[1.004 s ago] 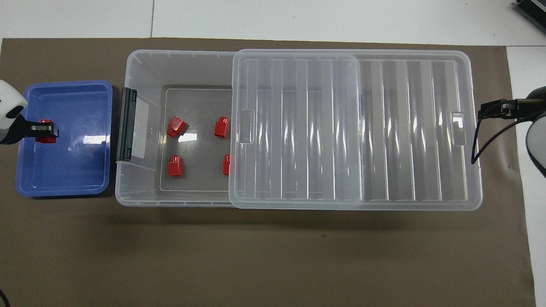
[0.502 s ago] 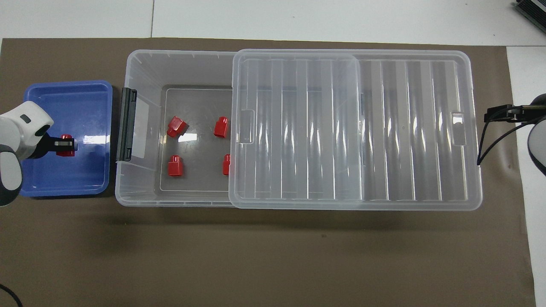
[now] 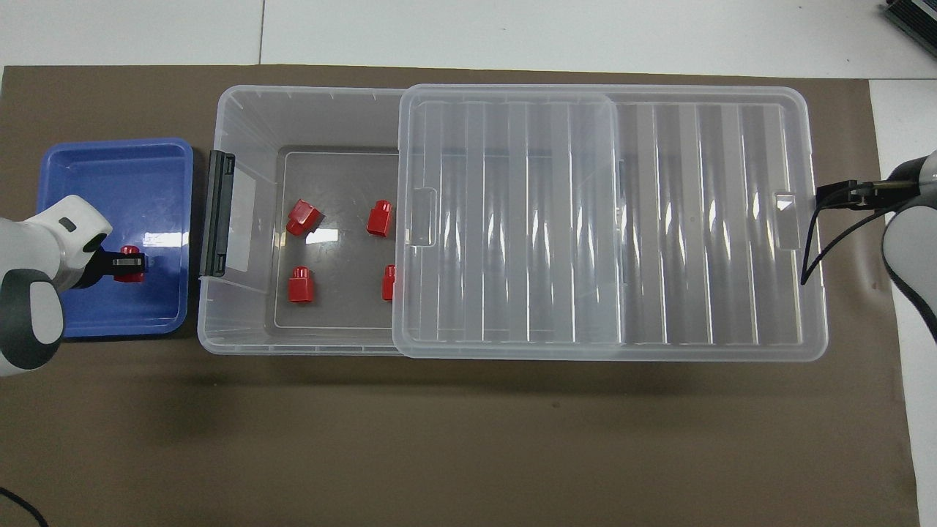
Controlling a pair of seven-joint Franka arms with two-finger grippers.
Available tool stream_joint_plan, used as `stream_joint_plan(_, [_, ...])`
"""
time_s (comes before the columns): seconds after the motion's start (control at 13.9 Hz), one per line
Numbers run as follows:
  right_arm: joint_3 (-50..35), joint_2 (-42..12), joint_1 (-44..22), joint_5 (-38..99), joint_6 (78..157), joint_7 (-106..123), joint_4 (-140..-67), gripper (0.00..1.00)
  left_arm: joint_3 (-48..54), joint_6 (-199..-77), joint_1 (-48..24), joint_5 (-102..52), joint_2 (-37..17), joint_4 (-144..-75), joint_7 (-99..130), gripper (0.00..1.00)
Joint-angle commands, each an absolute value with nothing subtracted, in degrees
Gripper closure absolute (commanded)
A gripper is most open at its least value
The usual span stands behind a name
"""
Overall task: Place red block in blue tray from box
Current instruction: 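Release the block with the left gripper while the right gripper slides the lid closed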
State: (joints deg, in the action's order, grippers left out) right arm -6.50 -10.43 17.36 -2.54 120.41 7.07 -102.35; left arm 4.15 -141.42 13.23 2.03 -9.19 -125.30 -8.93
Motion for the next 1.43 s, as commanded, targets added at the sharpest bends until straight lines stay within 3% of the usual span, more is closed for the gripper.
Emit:
stream_joint_plan(0.0, [-6.8, -10.3, 16.2, -3.0, 121.4, 7.6, -103.2, 0.09, 4.0, -146.3, 12.9, 1.1, -8.3, -129.5, -8.4, 0.85])
stream_joint_plan(0.22, [-6.8, -10.3, 13.3, -2.9, 121.0, 7.3, -103.4, 0.16, 4.0, -147.6, 12.9, 1.1, -8.8, -130.3, -7.4, 0.85])
stream_joint_plan(0.29, [-6.8, -10.3, 12.1, -2.9, 120.8, 6.9, -103.4, 0.3, 4.0, -147.7, 12.9, 1.1, -9.0, -130.3, -7.4, 0.85])
stream_joint_plan(0.43, [-6.8, -10.2, 11.2, -2.9, 120.2, 6.5, -103.4, 1.0, 4.0, -147.7, 12.9, 1.1, -9.1, -130.3, -7.4, 0.84])
stream_joint_plan(0.57, [-6.9, -10.0, 10.7, -2.6, 119.4, 6.7, -103.4, 1.0, 4.0, -147.7, 12.9, 1.1, -9.1, -130.3, -7.4, 0.77])
stream_joint_plan(1.22, [-7.1, -9.6, 2.5, -2.0, 119.2, 3.3, -103.2, 1.0, 4.0, -147.8, 12.9, 1.1, -9.8, -130.3, -7.5, 0.76])
stream_joint_plan(1.29, [-7.1, -9.6, 1.4, -2.0, 119.1, 2.7, -103.2, 1.0, 4.0, -147.8, 12.9, 1.1, -9.8, -130.3, -7.5, 0.65])
stream_joint_plan(1.36, [-7.1, -9.6, 0.3, -1.9, 119.0, 2.5, -103.2, 1.0, 4.0, -147.7, 12.8, 1.1, -9.8, -130.3, -8.0, 0.41])
